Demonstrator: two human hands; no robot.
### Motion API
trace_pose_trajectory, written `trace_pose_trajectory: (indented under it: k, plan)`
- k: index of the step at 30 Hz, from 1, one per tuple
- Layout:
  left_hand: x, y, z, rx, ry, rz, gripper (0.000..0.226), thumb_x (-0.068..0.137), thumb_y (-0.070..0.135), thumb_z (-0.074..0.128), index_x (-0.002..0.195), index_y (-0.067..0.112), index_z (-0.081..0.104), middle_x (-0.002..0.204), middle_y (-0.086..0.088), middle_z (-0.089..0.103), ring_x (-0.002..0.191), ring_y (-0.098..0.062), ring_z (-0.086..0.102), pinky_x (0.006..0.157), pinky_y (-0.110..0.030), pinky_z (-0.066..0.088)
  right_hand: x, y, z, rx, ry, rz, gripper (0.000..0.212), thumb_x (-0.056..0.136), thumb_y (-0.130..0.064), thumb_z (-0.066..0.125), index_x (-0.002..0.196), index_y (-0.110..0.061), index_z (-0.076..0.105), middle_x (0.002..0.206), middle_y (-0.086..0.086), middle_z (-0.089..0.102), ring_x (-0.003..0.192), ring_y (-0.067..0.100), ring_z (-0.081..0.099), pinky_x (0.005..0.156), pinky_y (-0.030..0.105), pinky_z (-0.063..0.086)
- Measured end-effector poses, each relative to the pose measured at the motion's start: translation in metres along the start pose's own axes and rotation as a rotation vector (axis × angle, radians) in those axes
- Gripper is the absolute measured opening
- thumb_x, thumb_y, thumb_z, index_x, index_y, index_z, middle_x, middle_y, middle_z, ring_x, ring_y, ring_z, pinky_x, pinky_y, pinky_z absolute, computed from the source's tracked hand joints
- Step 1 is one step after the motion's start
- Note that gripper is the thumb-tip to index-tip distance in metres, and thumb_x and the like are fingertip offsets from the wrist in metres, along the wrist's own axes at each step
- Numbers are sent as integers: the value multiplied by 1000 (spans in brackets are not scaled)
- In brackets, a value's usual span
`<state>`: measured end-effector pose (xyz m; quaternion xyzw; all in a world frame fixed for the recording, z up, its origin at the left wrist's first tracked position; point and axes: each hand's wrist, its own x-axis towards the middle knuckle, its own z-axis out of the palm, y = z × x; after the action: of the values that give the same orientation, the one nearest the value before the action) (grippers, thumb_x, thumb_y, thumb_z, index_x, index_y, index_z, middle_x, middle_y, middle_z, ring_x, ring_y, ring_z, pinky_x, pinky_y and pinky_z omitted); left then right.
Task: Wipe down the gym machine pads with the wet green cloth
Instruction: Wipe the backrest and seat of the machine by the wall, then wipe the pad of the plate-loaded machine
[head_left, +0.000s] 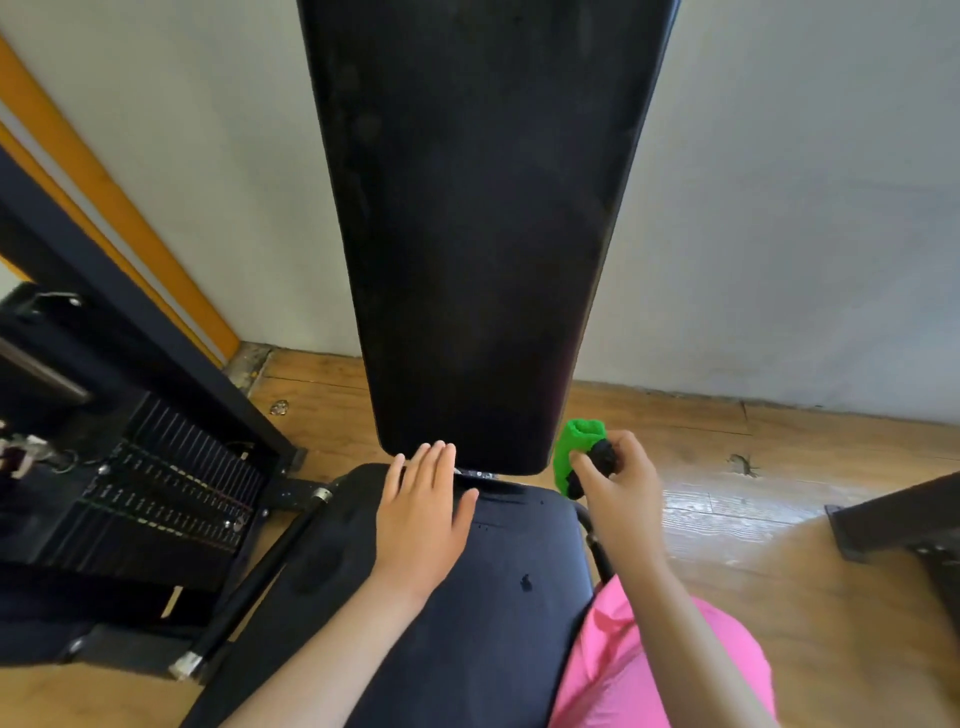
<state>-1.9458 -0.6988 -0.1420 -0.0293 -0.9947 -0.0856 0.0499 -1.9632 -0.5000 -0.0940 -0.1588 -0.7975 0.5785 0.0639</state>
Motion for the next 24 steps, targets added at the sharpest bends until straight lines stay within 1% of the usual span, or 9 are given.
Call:
trace_pose_trajectory:
  k: [4,7,9,11,13,15,19,22,24]
  plan:
    - [-13,43,-19,-7,8,112,59,94,45,30,135,9,52,138,-5,55,132,-20,47,112,-41,32,-14,7,-33,-7,46,9,18,83,-8,68,76,-20,56,70,-5,61,61,1,52,55,13,40]
    - [-22,77,-36,-22,9,224,57,95,44,30,137,11,51,141,-3,52,134,-18,44,114,-39,29,-26,10,-71,7,76,38,17,82,-9,69,77,-18,57,70,-6,61,61,0,52,56,12,40]
    - [-24,102,-50,-28,9,291,56,95,44,30,137,12,50,142,-2,51,135,-17,43,116,-36,25,-30,11,-99,13,113,45,19,81,-10,70,75,-21,56,66,-9,61,60,-2,52,57,16,41]
    - [-24,131,-64,-24,9,366,56,94,43,31,136,12,52,141,-2,51,134,-17,44,117,-34,21,-34,7,-130,10,143,51,20,80,-10,70,73,-22,56,64,-13,61,60,-1,52,59,22,42]
    - [-23,161,-76,-18,13,447,56,93,44,32,135,12,53,140,-2,53,133,-17,45,117,-35,23,-39,1,-160,32,171,55,15,80,-9,70,76,-19,59,66,-9,63,60,-1,53,58,20,43]
    - [-23,190,-85,-24,15,525,57,93,44,33,134,10,54,139,-3,54,132,-19,47,114,-39,30,-46,-4,-189,38,209,53,11,81,-9,69,79,-16,62,71,-5,66,65,3,58,59,18,44]
    - [-26,247,-97,-51,-4,642,55,93,44,35,132,10,55,136,-3,56,131,-19,48,115,-41,29,-64,-4,-243,34,286,74,9,84,-11,68,88,-18,64,80,-6,68,78,8,64,68,23,50]
    - [-30,288,-106,-89,-25,741,52,91,42,38,126,10,60,131,-4,60,126,-20,53,110,-40,24,-81,-5,-280,33,371,110,9,87,-8,64,93,-15,65,81,-6,66,78,7,62,62,12,47]
    - [-33,314,-112,-118,-29,793,51,90,42,39,123,11,62,127,-4,63,123,-20,55,108,-39,25,-94,-7,-305,51,437,145,10,88,-5,60,90,-14,64,79,-2,65,74,9,60,59,9,44]
